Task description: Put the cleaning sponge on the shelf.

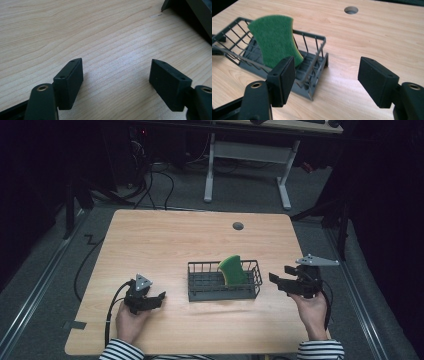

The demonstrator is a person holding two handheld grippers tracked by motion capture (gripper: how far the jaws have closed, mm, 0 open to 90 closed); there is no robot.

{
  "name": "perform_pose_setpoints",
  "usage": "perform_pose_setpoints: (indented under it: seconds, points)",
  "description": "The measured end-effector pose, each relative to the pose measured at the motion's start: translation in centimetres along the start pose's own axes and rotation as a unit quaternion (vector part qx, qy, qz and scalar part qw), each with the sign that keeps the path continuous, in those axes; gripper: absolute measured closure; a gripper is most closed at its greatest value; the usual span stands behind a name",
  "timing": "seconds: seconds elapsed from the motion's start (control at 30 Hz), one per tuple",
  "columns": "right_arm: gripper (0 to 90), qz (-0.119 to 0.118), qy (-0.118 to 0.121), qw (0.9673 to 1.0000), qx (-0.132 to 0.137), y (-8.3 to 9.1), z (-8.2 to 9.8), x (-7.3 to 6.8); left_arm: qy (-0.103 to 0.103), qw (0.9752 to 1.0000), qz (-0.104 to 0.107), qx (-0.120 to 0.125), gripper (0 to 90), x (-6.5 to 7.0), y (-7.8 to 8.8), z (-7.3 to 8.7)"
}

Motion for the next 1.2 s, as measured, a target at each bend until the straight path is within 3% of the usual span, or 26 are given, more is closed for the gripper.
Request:
perform_pose_setpoints:
  seconds: [0.47,0.63,1.2]
  points:
    - [31.3,0.001,-0.019,0.9998,0.005,0.3,3.0,1.0,0.0,1.0,0.0,0.0,27.7,0.0,0.0,0.0]
    - [31.5,0.002,-0.023,0.9995,0.023,0.3,3.9,1.2,0.0,1.0,0.0,0.0,27.5,0.0,0.0,0.0]
    - [32.4,0.003,-0.057,0.9983,0.014,-1.8,7.0,2.2,0.0,1.0,0.0,0.0,27.5,0.0,0.0,0.0]
Point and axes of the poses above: each handheld gripper's, and its own axes: y roughly backward along the jaws, z roughly out of its underside, x roughly to its right, the point moved 4 cm from there along -y, roughly forward along the jaws, and after that the axes turned 7 degrees about -x, right-handed, at the moved point
